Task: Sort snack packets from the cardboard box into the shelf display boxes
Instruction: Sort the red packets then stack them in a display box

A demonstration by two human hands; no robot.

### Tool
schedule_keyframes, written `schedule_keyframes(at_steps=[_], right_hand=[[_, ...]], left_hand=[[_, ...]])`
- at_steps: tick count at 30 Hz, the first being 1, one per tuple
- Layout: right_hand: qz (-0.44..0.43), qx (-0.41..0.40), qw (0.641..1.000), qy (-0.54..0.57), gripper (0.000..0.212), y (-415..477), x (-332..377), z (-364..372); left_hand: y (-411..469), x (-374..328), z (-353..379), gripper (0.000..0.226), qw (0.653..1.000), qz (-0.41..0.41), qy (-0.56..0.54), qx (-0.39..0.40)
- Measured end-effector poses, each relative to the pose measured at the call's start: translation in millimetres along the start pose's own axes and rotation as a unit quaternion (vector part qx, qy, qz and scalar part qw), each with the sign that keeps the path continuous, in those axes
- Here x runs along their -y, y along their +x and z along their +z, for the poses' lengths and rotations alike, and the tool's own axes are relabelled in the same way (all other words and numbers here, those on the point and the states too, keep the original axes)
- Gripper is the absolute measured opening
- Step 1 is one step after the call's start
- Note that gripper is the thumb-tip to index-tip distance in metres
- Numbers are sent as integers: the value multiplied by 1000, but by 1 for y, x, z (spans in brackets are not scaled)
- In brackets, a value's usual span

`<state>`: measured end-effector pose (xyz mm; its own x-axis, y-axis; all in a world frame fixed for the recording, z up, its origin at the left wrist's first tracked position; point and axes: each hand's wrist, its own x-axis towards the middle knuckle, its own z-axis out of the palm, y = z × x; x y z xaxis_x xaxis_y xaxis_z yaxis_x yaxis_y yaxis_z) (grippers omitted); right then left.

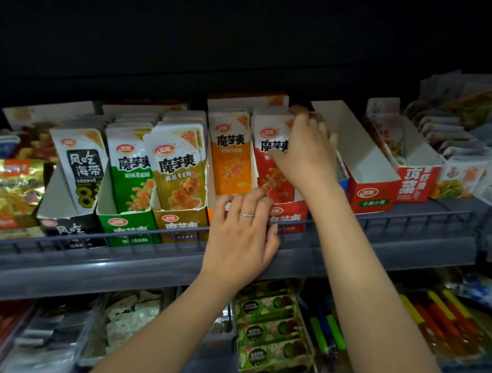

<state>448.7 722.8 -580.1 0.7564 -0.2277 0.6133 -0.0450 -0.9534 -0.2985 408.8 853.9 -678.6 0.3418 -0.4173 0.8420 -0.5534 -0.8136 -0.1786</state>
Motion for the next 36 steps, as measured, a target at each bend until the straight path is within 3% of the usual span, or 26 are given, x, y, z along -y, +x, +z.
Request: schedule_keyframes(at_steps=[4,15,22,25,36], right_hand=[[-7,-29,1000,-2,55,-1,-2,4],[-11,-56,998,1,69,-2,-7,8],[-40,-84,993,69,80,-2,-16,6],[-58,-54,994,73,81,-2,-18,5],[-51,-2,998,24,56,-2,-19,9]], left_hand=[[0,0,1,32,1000,2,-1,-7],[0,0,0,32,1000,5,2,-7],[0,1,1,32,1000,2,2,1],[0,0,1,32,1000,4,2,1],[-2,1,2,34,1000,2,11,18]])
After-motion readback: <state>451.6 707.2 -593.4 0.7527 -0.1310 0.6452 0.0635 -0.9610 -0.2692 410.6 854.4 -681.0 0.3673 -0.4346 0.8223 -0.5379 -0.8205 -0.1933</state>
